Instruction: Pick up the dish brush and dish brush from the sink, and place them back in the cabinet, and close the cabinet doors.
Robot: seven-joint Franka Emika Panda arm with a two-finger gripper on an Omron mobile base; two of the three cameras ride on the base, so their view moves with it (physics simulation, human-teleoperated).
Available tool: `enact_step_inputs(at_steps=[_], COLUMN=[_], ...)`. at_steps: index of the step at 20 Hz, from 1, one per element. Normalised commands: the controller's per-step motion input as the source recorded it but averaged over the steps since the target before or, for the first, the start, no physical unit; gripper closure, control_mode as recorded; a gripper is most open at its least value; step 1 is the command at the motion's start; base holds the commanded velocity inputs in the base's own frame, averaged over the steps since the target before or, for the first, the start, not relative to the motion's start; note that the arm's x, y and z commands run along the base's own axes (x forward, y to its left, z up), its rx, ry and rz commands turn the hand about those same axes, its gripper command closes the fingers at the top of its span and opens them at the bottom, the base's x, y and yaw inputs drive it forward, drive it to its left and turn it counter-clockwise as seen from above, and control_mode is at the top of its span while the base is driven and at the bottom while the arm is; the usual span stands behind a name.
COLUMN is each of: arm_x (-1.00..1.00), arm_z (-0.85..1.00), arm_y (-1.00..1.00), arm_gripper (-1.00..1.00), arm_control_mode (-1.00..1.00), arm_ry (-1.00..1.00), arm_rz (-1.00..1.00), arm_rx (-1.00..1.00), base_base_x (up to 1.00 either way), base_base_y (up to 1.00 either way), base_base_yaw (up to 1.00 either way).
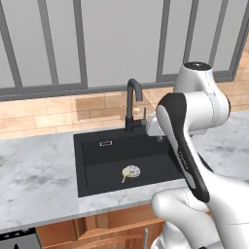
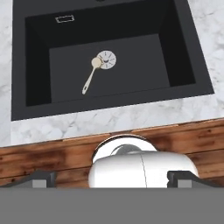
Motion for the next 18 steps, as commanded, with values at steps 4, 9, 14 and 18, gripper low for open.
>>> enact_step_inputs(at_steps=[4, 9, 14, 18], arm_x=[0.09, 0.07, 0.02, 0.00], arm_z=[-0.08, -0.02, -0.02, -0.07], arm_y=[0.11, 0.00, 0.00, 0.00], arm_gripper=[-1.00, -1.00, -1.00, -1.00], arm_control_mode=[-1.00, -1.00, -1.00, -1.00], arm_ry=[-0.01, 0.00, 0.00, 0.00], arm_rz=[0.00, 0.00, 0.00, 0.00], arm_rx=[-0.02, 0.01, 0.02, 0.00], base_base_x=[0.00, 0.00, 0.00, 0.00], base_base_y=[0.00, 0.00, 0.00, 0.00], base_base_yaw=[0.00, 0.00, 0.00, 0.00])
